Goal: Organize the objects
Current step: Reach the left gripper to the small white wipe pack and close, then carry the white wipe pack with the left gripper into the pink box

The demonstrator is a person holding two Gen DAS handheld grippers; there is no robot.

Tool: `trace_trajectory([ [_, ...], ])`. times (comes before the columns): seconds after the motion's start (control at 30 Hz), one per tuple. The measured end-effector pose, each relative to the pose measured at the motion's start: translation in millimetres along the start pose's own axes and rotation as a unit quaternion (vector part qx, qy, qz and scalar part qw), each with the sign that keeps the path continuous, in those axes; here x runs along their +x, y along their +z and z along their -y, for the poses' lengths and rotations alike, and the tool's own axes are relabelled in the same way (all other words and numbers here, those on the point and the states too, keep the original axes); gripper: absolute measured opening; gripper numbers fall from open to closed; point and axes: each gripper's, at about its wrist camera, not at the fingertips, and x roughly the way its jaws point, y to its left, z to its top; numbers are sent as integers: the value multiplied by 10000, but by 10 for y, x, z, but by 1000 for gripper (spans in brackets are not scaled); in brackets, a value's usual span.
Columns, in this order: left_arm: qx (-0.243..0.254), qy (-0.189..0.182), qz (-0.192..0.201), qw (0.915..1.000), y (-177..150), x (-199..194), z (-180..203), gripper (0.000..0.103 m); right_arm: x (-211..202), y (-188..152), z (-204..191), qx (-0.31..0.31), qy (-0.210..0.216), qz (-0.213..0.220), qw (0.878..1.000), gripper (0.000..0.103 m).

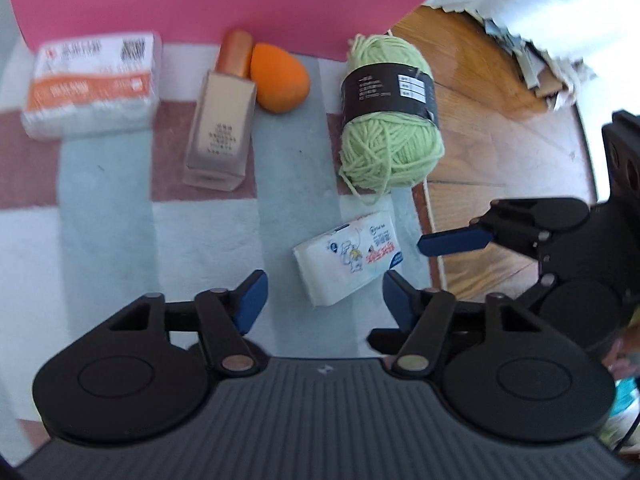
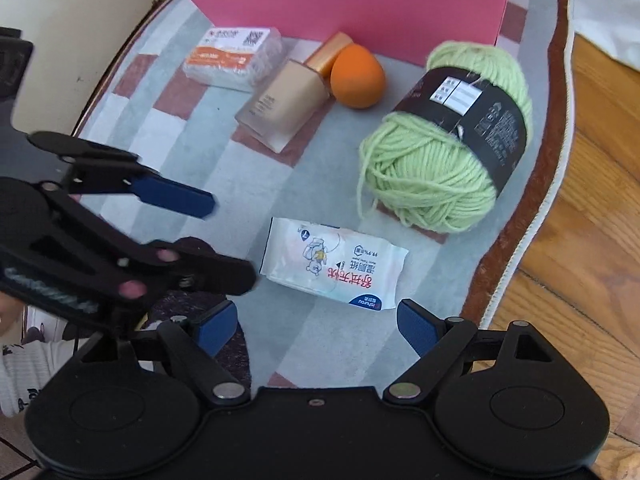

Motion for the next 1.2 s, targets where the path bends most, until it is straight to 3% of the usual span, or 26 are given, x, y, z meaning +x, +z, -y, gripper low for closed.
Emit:
trace_trajectory([
  [0.17, -461, -116, -120, 9988, -13, 221, -90, 24, 144, 112, -6, 19, -234, -172, 9996, 90],
  [0.3, -770, -274, 15, 9967, -56, 269, -174, 24, 336, 191, -10, 48, -230, -581, 9980, 90],
  [0.5, -972, -382, 96, 9945, -40, 274, -213, 23, 412, 258, -78, -30, -461, -518, 9976, 90],
  [0.53, -949, -380, 109, 9947, -41, 279, -211, 23, 404, 254, -94, -62, -560, -436, 9975, 86],
  [0.7, -548, -158, 328, 9978, -78, 147, -135, 23, 339, 222, -171, -247, -650, -264, 9972, 76],
  [0.9, -300, -278, 343, 9986, -166, -152, -107, 23, 60, 109, -352, -557, -462, 231, 9971, 76],
  [1.2, 561, -19, 702, 9960, -239, -838, 176, 23, -447, -41, -645, -625, -349, 1003, 9924, 76],
])
